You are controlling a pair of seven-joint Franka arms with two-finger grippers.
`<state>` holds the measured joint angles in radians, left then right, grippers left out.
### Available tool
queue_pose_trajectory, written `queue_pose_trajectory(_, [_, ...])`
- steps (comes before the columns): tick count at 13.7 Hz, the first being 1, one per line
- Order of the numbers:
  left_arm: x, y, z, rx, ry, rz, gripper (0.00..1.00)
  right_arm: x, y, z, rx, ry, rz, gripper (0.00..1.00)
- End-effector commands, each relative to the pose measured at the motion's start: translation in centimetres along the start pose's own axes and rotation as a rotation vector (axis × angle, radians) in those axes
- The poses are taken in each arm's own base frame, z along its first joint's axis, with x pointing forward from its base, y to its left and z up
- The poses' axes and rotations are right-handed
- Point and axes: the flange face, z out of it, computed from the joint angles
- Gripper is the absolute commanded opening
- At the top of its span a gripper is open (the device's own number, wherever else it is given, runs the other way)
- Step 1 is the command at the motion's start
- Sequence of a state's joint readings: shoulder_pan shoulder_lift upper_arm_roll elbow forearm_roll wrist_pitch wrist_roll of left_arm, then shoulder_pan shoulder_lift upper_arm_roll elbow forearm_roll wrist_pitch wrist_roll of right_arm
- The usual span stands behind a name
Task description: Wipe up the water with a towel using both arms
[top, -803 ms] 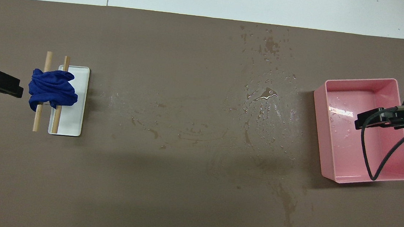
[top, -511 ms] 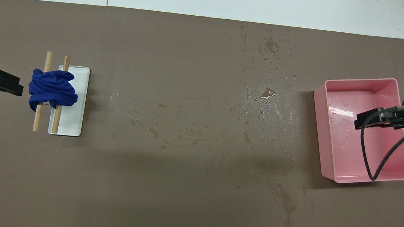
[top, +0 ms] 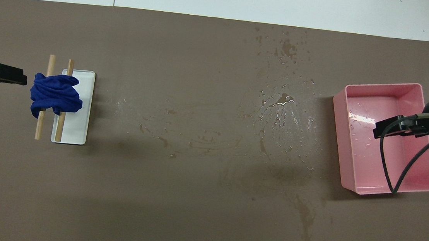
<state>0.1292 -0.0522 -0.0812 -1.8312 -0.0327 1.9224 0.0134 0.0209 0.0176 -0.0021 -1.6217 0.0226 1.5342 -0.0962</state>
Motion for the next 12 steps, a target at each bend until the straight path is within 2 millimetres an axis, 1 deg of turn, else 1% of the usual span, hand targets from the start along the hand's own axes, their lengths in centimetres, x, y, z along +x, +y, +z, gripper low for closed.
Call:
queue_pose_trajectory(1, [-1.6,-0.5,5.0,0.001,0.039,-0.029,1.0,-1.4,-2.5,0.6,0.0,-0.01,-0.071,1.0])
queue_pose_trajectory(3, [-1.9,0.3,8.1,-0.004,0.053,-0.102,1.0,-1.6,-2.9,1.0,0.007,-0.018,-0.076,1.0])
queue_pose_trajectory(5, [-2.2,1.4,9.6,-0.009,0.06,-0.119,1.0,-1.7,-3.8,1.2,0.04,-0.019,-0.081,1.0])
queue_pose_trajectory(7, [-3.0,1.3,11.3,-0.008,0.072,-0.113,1.0,-2.3,-4.2,1.9,0.074,-0.033,-0.048,1.0])
queue_pose_trajectory(8, [-3.1,1.2,11.9,-0.008,0.077,-0.115,0.99,-2.2,-4.4,2.1,0.076,-0.021,-0.037,1.0])
queue_pose_trajectory(9, [-3.2,1.0,13.0,-0.008,0.069,-0.118,0.98,-2.1,-5.1,2.1,0.089,-0.014,-0.032,1.0])
queue_pose_trajectory(10, [-3.1,0.8,13.2,-0.008,0.074,-0.121,0.93,-2.1,-5.4,2.1,0.116,-0.013,-0.007,1.0])
queue_pose_trajectory(11, [-3.1,0.8,13.1,-0.008,0.075,-0.125,0.79,-2.1,-5.6,2.4,0.135,-0.02,0.029,1.0])
queue_pose_trajectory(12, [-3.1,0.8,13.1,-0.008,0.074,-0.129,0.6,-2.2,-6.5,2.6,0.16,-0.027,0.062,1.0])
